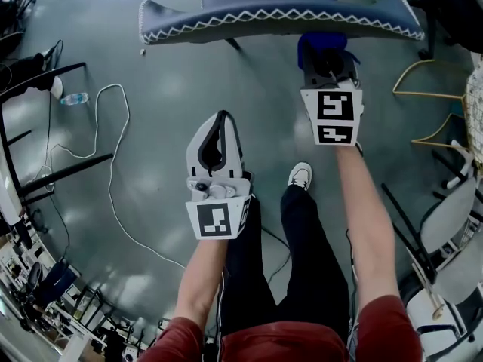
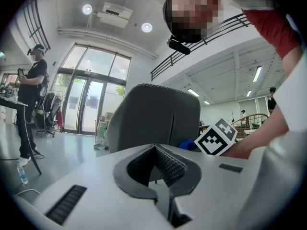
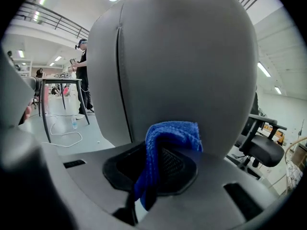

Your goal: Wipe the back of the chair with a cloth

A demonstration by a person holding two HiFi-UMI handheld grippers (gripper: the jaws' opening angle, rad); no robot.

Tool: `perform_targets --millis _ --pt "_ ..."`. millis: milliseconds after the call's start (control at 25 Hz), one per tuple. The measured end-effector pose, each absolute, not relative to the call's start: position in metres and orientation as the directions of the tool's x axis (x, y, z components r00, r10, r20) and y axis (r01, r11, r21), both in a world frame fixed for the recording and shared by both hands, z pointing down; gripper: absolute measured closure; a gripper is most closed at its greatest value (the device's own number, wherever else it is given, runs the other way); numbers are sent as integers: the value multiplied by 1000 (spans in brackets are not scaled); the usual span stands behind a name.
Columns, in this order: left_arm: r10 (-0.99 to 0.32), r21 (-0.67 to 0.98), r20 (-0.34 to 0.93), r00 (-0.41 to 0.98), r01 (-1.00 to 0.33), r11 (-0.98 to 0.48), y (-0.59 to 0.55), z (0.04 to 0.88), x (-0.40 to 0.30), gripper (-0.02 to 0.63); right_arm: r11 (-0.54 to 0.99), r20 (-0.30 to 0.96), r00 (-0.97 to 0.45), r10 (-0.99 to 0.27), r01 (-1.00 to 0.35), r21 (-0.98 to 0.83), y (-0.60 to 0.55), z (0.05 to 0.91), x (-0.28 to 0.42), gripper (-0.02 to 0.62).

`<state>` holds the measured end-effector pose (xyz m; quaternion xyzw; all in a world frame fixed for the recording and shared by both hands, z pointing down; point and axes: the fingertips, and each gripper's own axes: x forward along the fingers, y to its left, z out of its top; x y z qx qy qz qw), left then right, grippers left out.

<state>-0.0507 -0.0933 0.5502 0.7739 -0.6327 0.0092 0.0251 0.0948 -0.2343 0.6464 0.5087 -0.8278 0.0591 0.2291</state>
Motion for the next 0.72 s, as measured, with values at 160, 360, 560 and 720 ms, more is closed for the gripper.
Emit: perform_targets --millis 160,360,560,720 --pt "-985 31 41 170 -985 -169 -85 550 -77 592 497 445 -397 -803 -857 132 -231 649 65 535" --pt "-991 41 27 134 -990 -132 -74 546 -117 592 495 444 -397 -803 -860 127 -226 646 27 535" --pt "-995 61 31 92 -994 -90 -61 548 -155 592 531 427 -437 -791 -838 126 -220 642 -16 535" --pt "-997 58 40 70 -996 -67 -48 552 -178 592 587 428 -484 -763 -797 145 -215 638 -61 535"
